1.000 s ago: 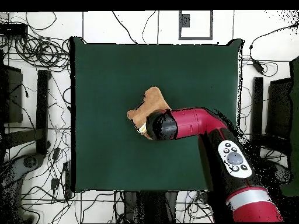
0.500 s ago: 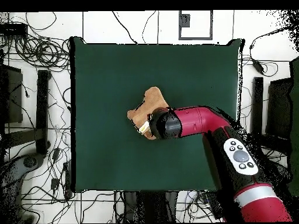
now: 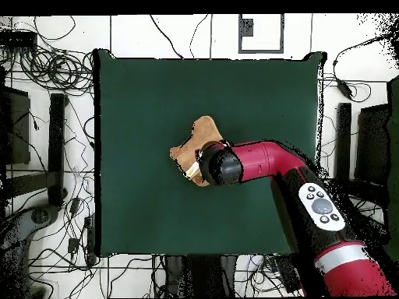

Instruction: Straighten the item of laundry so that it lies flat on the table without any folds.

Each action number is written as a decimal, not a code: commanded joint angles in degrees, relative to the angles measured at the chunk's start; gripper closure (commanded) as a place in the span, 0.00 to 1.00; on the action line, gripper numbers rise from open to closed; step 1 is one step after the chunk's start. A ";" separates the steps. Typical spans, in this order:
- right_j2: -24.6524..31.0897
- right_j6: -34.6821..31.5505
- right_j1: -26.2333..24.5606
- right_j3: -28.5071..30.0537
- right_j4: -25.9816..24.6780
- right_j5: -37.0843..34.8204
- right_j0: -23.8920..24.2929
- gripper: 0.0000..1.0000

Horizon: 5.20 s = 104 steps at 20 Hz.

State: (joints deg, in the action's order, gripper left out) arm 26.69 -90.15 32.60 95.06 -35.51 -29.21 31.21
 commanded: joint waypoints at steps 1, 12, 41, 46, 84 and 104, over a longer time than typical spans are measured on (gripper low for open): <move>4.07 8.91 -1.90 -0.80 -5.22 -0.95 -1.56 0.00; 4.36 9.30 -3.73 0.49 -5.72 -3.64 0.16 0.00; 2.72 7.13 -6.46 0.94 -7.63 -3.20 -1.59 1.00; 3.50 6.41 -4.90 2.01 -6.15 -3.89 -1.50 1.00; -10.91 -15.23 8.41 1.81 6.80 1.80 -24.18 1.00; -17.06 -16.28 7.28 1.67 11.82 17.54 -30.14 1.00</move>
State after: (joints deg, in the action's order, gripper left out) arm 9.66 -90.17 42.08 97.63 -28.15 -18.97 3.11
